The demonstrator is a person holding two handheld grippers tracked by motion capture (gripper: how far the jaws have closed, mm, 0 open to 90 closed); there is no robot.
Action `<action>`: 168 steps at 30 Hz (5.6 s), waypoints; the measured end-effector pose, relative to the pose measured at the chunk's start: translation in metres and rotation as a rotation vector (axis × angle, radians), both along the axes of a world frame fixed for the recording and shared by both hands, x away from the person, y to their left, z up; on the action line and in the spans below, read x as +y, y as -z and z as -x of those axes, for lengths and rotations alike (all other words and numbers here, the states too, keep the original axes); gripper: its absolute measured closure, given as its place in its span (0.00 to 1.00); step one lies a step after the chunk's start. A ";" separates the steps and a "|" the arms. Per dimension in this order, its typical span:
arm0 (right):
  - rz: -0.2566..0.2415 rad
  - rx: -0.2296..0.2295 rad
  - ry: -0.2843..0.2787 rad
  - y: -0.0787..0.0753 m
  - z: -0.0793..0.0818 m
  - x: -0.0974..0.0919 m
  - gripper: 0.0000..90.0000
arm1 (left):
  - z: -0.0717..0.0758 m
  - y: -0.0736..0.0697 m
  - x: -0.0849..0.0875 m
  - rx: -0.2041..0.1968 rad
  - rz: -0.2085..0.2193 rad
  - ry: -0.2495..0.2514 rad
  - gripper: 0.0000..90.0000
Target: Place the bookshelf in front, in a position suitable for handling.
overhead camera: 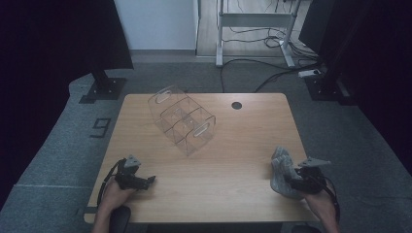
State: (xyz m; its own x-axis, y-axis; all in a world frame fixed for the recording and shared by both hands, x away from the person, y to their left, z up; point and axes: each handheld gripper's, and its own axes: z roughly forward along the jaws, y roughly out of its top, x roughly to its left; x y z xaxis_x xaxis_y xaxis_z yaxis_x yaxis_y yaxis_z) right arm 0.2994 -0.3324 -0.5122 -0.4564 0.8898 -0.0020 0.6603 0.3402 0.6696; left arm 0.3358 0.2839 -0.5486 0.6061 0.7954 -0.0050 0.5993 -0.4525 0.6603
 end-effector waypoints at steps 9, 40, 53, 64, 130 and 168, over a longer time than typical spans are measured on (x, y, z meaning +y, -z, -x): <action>-0.056 -0.047 -0.018 -0.023 -0.001 0.001 0.13 | -0.001 0.000 0.001 0.002 0.001 -0.002 0.00; -0.051 -0.104 -0.191 -0.055 -0.033 0.082 0.00 | -0.004 -0.022 0.001 0.001 0.099 -0.017 0.00; -0.083 -0.106 -0.219 -0.060 -0.044 0.105 0.00 | -0.013 -0.046 -0.020 -0.043 0.101 0.047 0.15; -0.085 -0.108 -0.264 -0.066 -0.052 0.131 0.00 | -0.039 -0.066 -0.053 -0.100 0.056 0.107 0.24; -0.134 -0.074 -0.301 -0.050 -0.057 0.157 0.07 | -0.071 -0.077 -0.135 -0.100 0.070 0.228 0.56; -0.122 -0.066 -0.300 -0.055 -0.072 0.182 0.10 | -0.038 -0.074 -0.163 -0.075 0.086 0.257 0.22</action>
State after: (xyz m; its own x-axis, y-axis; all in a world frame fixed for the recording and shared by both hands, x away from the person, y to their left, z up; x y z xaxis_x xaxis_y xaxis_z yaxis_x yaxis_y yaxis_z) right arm 0.3713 -0.1502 -0.4572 -0.7005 0.7113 0.0583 0.4970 0.4276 0.7551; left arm 0.3735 0.1210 -0.4748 0.7888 0.6145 -0.0133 0.4201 -0.5233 0.7414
